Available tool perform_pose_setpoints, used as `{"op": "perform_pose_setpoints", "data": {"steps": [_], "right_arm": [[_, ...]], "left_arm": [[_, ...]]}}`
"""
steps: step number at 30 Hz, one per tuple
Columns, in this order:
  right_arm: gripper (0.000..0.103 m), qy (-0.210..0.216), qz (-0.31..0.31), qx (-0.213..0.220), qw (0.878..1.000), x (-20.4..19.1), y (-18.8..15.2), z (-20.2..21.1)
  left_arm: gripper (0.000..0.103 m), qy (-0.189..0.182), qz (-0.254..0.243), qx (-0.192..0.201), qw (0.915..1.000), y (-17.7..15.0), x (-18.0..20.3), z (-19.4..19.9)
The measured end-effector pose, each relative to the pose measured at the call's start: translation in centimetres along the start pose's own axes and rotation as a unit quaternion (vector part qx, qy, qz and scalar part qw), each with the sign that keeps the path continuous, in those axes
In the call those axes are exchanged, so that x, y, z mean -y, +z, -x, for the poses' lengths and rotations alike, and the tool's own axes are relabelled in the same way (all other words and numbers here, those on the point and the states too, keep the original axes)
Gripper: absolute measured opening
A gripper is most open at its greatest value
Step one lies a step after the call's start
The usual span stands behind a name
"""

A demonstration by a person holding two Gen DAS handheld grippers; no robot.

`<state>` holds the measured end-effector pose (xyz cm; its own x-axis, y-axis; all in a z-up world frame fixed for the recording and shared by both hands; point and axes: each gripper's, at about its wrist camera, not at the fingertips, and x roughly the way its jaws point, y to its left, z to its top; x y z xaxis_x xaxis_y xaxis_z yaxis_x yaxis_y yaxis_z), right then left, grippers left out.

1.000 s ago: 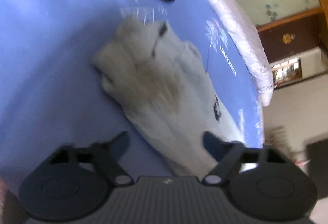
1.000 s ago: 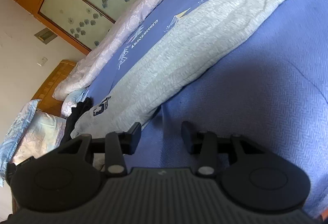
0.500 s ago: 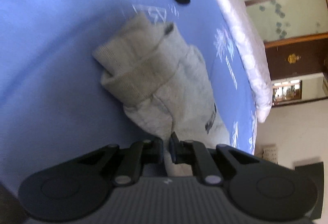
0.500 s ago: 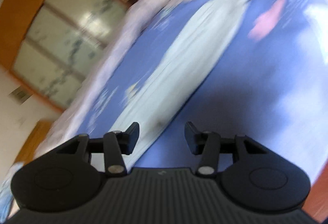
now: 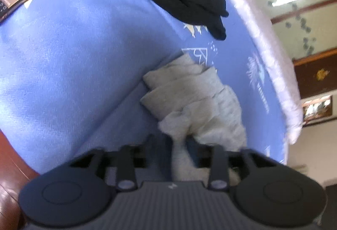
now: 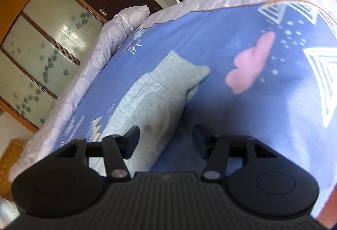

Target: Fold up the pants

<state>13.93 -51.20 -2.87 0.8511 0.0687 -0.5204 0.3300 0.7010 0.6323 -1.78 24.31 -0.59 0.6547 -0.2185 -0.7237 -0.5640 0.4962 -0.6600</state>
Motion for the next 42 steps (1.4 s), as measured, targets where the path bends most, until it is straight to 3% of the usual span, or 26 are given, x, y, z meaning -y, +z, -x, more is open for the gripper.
{"op": "perform_pose_setpoints", "data": {"steps": [5, 6, 7, 8, 10, 13, 15, 18, 20, 22, 23, 25, 28, 31, 35, 38, 41, 42], "right_arm": [[0.059, -0.015, 0.018, 0.011, 1.000, -1.2, 1.5, -3.1], [0.054, -0.016, 0.016, 0.010, 1.000, -1.4, 1.8, -3.5], [0.026, -0.023, 0.011, 0.003, 1.000, -1.3, 2.0, -3.7], [0.014, -0.025, 0.002, -0.009, 1.000, -1.1, 2.3, -3.9], [0.014, -0.015, -0.017, -0.001, 1.000, -0.9, 2.8, -2.7], [0.014, 0.023, -0.002, 0.050, 0.998, -1.7, 3.9, 2.2], [0.014, 0.034, 0.018, 0.090, 0.995, -2.3, 4.3, 5.9], [0.014, -0.007, 0.029, 0.129, 0.991, -1.1, 4.0, 9.6], [0.014, -0.073, 0.026, 0.105, 0.992, 0.9, 3.7, 9.2], [0.014, -0.136, 0.000, 0.049, 0.989, 3.3, 3.1, 7.8], [0.014, -0.146, -0.019, 0.041, 0.988, 4.1, 2.7, 7.6], [0.014, -0.140, -0.031, 0.059, 0.988, 4.1, 2.2, 8.4], [0.014, -0.135, 0.028, 0.084, 0.987, 0.0, 2.3, 9.4], [0.014, -0.072, 0.102, 0.120, 0.985, -5.4, 2.5, 11.7], [0.015, 0.025, 0.244, 0.109, 0.963, -13.3, -1.6, 13.1], [0.015, 0.081, 0.333, 0.051, 0.938, -17.4, -7.2, 11.4], [0.019, 0.080, 0.436, -0.021, 0.896, -19.7, -14.3, 7.7], [0.033, 0.076, 0.468, -0.056, 0.879, -20.1, -16.6, 6.3]], "left_arm": [[0.064, -0.019, 0.019, -0.001, 0.9996, 0.5, -0.4, -0.4], [0.073, -0.020, 0.021, 0.005, 0.9996, 0.5, -0.5, -0.3], [0.077, -0.018, 0.023, 0.010, 0.9995, 0.4, -0.7, -0.3], [0.077, -0.016, 0.026, 0.012, 0.9995, 0.2, -0.9, -0.2], [0.068, -0.022, 0.033, 0.004, 0.9992, 0.1, -1.2, -0.4], [0.051, -0.041, 0.032, -0.015, 0.9985, -0.4, -0.9, -0.9], [0.051, -0.053, 0.013, -0.019, 0.9983, -0.8, 0.1, -1.1], [0.066, -0.056, -0.027, -0.021, 0.9979, -1.7, 1.5, -1.3], [0.066, -0.048, -0.043, -0.029, 0.9975, -2.3, 2.0, -2.0], [0.066, -0.032, -0.044, -0.048, 0.9974, -2.9, 2.0, -3.0], [0.066, -0.031, -0.041, -0.055, 0.9972, -3.1, 2.1, -3.4], [0.071, -0.042, -0.038, -0.062, 0.9964, -3.4, 1.9, -3.1], [0.072, -0.068, -0.044, -0.056, 0.9951, -3.1, 1.7, -1.3], [0.072, -0.112, -0.050, -0.042, 0.9916, -2.9, 1.8, 0.7], [0.072, -0.169, -0.071, -0.041, 0.9822, -3.2, 3.0, 1.8], [0.072, -0.185, -0.099, -0.064, 0.9756, -4.3, 4.6, 1.4], [0.073, -0.186, -0.118, -0.088, 0.9716, -5.6, 5.8, 0.4], [0.075, -0.185, -0.119, -0.097, 0.9706, -6.0, 6.0, 0.1]]}}
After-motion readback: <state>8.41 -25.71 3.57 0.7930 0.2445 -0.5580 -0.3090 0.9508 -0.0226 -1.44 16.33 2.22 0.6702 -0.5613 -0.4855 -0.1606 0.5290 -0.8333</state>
